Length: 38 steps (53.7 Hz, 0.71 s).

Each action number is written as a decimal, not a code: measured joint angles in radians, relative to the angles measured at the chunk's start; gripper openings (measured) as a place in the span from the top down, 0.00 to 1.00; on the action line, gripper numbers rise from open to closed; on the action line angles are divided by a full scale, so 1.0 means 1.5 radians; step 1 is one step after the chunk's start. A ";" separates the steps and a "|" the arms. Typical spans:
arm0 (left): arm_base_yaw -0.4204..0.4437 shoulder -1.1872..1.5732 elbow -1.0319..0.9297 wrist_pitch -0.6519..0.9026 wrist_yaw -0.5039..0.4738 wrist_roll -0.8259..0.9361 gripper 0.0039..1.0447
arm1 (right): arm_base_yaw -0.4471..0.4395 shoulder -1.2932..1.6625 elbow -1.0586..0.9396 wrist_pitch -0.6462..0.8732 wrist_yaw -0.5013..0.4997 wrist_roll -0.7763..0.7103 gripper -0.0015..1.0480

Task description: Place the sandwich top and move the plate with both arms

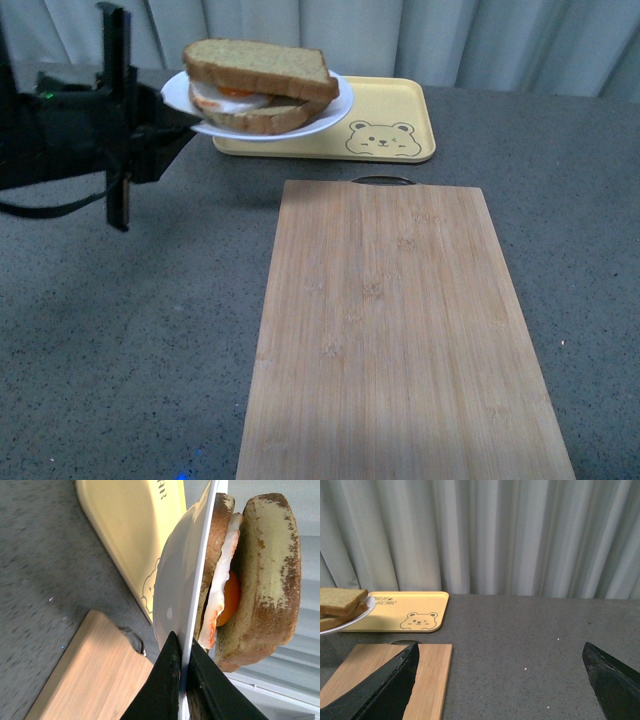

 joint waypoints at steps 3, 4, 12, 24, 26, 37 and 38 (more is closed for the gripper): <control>-0.007 0.023 0.062 -0.048 -0.003 0.009 0.97 | 0.000 0.000 0.000 0.000 0.000 0.000 0.09; -0.010 0.033 0.092 -0.073 -0.004 0.012 0.97 | 0.000 0.000 0.000 0.000 0.000 0.000 0.09; -0.020 0.096 0.231 -0.183 -0.021 0.025 0.97 | 0.000 0.000 0.000 0.000 0.000 0.000 0.09; -0.038 0.201 0.445 -0.342 -0.022 0.027 0.97 | 0.000 0.000 0.000 0.000 0.000 0.000 0.09; -0.041 0.213 0.466 -0.360 -0.020 0.028 0.97 | 0.000 0.000 0.000 0.000 0.000 0.000 0.09; -0.052 0.252 0.526 -0.436 -0.012 0.035 0.97 | 0.000 0.000 0.000 0.000 0.000 0.000 0.09; -0.053 0.253 0.528 -0.440 -0.011 0.035 0.97 | 0.000 0.000 0.000 0.000 0.000 0.000 0.09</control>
